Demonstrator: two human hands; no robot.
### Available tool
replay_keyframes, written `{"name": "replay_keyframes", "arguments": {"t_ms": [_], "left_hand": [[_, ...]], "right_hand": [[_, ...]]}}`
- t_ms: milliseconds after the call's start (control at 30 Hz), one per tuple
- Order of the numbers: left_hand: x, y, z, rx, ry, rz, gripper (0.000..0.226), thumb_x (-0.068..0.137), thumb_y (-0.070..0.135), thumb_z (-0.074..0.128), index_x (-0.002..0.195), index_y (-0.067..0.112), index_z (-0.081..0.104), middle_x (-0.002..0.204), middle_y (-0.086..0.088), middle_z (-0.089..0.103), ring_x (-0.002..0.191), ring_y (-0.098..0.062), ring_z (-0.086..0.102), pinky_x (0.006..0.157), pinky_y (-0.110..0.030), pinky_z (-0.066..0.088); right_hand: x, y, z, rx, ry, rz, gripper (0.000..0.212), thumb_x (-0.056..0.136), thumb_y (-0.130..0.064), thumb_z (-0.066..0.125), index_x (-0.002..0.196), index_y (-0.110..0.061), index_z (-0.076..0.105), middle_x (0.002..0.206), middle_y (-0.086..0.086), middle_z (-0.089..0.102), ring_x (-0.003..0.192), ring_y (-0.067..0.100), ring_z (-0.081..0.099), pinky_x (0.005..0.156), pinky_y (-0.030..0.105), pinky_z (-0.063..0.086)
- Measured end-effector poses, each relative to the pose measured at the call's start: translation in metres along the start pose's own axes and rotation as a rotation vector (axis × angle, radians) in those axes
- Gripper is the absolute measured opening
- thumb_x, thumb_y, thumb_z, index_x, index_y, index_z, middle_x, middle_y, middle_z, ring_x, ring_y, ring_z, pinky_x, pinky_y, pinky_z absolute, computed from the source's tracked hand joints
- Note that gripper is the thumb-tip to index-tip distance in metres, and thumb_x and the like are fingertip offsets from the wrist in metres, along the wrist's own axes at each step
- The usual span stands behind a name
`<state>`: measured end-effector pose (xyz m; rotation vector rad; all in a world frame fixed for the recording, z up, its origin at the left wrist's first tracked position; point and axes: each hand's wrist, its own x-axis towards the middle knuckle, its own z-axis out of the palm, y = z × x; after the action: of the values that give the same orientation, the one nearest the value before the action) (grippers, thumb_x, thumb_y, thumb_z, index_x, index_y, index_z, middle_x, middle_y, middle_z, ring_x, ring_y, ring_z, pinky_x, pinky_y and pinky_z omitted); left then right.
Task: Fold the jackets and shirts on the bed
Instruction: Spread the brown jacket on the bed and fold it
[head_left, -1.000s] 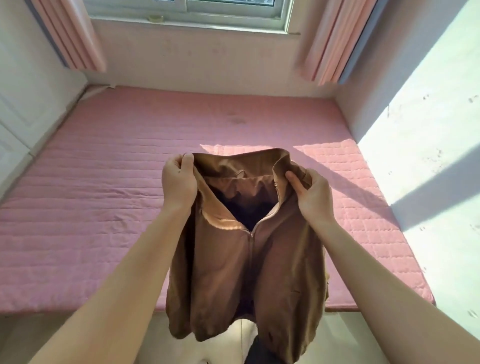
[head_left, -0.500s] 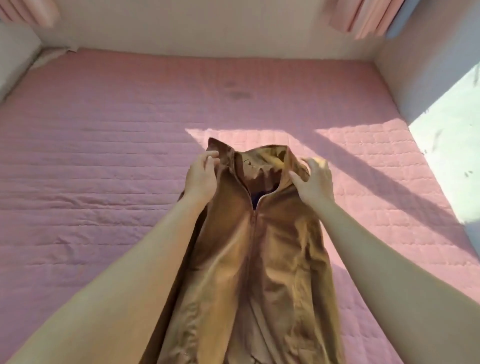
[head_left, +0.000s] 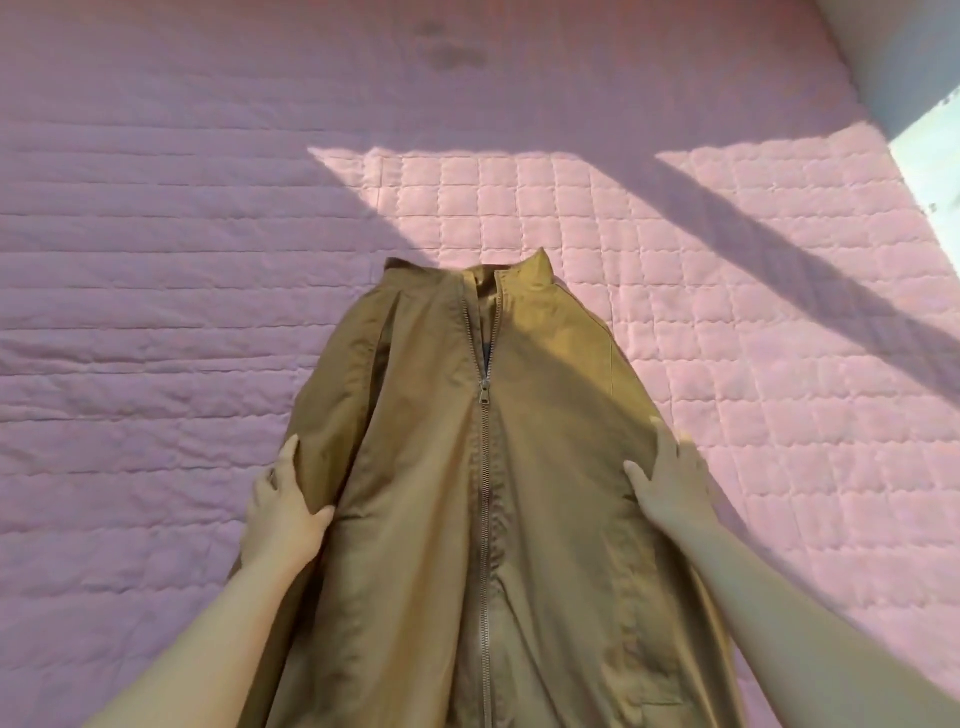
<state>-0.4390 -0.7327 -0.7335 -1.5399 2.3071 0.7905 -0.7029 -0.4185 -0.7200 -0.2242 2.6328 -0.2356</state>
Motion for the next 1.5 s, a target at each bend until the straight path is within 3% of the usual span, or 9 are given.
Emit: {"name": "replay_keyframes", "arguments": {"t_ms": [133,267,467,633,767,933,1133,1333,1500], "left_hand": [[0.02,-0.017,0.009,0.085,0.001,0.064,0.082,0.087,0.02,0.065,0.151,0.019,0.015,0.13,-0.028,0.044,0.114,-0.045,0.048,0.091,-0.051,0.043],[0.029,-0.023,0.0,0.103,0.026,0.174,0.043,0.1,0.027,0.044,0.14,0.016,0.032,0.113,-0.024,0.061,0.096,-0.041,0.059,0.069,-0.041,0.044],[0.068,-0.037,-0.066,0.211,0.283,0.164,0.022,0.102,0.031,0.035,0.118,0.019,0.046,0.101,-0.028,0.056,0.085,-0.047,0.057,0.069,-0.051,0.047],[0.086,-0.006,-0.085,0.265,0.444,0.139,0.045,0.091,0.004,0.053,0.132,0.021,0.046,0.118,-0.023,0.041,0.104,-0.045,0.045,0.083,-0.056,0.041],[0.045,0.012,-0.048,0.372,0.277,0.388,0.076,0.083,0.003,0.063,0.148,0.023,0.031,0.148,-0.02,0.027,0.134,-0.04,0.027,0.112,-0.052,0.024],[-0.066,0.001,0.023,0.387,-0.05,0.854,0.042,0.095,0.04,0.047,0.135,0.029,0.052,0.14,-0.004,0.05,0.134,-0.023,0.038,0.111,-0.036,0.025],[-0.161,-0.059,0.069,0.604,-0.443,0.866,0.098,0.066,0.09,0.041,0.147,0.036,0.035,0.154,0.005,0.034,0.142,-0.023,0.028,0.111,-0.047,0.011],[-0.177,-0.113,0.059,0.693,-0.442,0.759,0.13,0.037,0.04,0.094,0.15,0.036,0.029,0.158,-0.003,0.028,0.134,-0.041,0.039,0.1,-0.061,0.036],[-0.187,-0.132,0.05,0.573,-0.262,0.509,0.106,0.054,-0.014,0.076,0.143,0.031,0.04,0.116,-0.011,0.059,0.095,-0.03,0.058,0.078,-0.042,0.053]], "right_hand": [[0.017,0.022,0.009,0.107,-0.048,0.13,0.09,0.085,-0.039,0.069,0.15,-0.01,0.013,0.139,0.019,0.047,0.128,0.038,0.044,0.101,0.049,0.04],[0.023,0.02,0.008,-0.019,-0.083,-0.012,0.047,0.093,-0.031,0.057,0.136,-0.017,0.043,0.122,0.016,0.061,0.112,0.038,0.056,0.088,0.044,0.046],[0.039,-0.007,-0.039,-0.257,0.351,-0.143,0.029,0.099,-0.034,0.045,0.112,-0.012,0.061,0.097,0.024,0.064,0.09,0.043,0.06,0.064,0.037,0.034],[0.059,-0.037,-0.043,-0.139,0.408,-0.104,0.045,0.087,-0.014,0.06,0.131,-0.016,0.049,0.121,0.019,0.052,0.113,0.038,0.048,0.09,0.047,0.037],[0.03,-0.043,-0.012,-0.218,0.224,-0.237,0.078,0.082,-0.018,0.067,0.149,-0.021,0.027,0.149,0.014,0.029,0.134,0.036,0.033,0.106,0.049,0.031],[-0.058,-0.021,0.035,-0.213,-0.057,-0.579,0.067,0.09,-0.05,0.053,0.149,-0.025,0.032,0.156,0.007,0.029,0.141,0.028,0.031,0.112,0.042,0.032],[-0.157,0.06,0.068,-0.488,-0.258,-0.746,0.106,0.064,-0.093,0.035,0.152,-0.035,0.022,0.161,-0.001,0.018,0.146,0.023,0.02,0.111,0.044,0.016],[-0.19,0.131,0.06,-0.48,-0.179,-0.504,0.118,0.052,-0.039,0.089,0.151,-0.035,0.026,0.159,0.003,0.023,0.146,0.028,0.02,0.114,0.051,0.017],[-0.198,0.15,0.049,-0.339,-0.066,-0.174,0.1,0.055,0.011,0.065,0.145,-0.023,0.039,0.149,0.006,0.035,0.135,0.035,0.036,0.1,0.052,0.038]]}}
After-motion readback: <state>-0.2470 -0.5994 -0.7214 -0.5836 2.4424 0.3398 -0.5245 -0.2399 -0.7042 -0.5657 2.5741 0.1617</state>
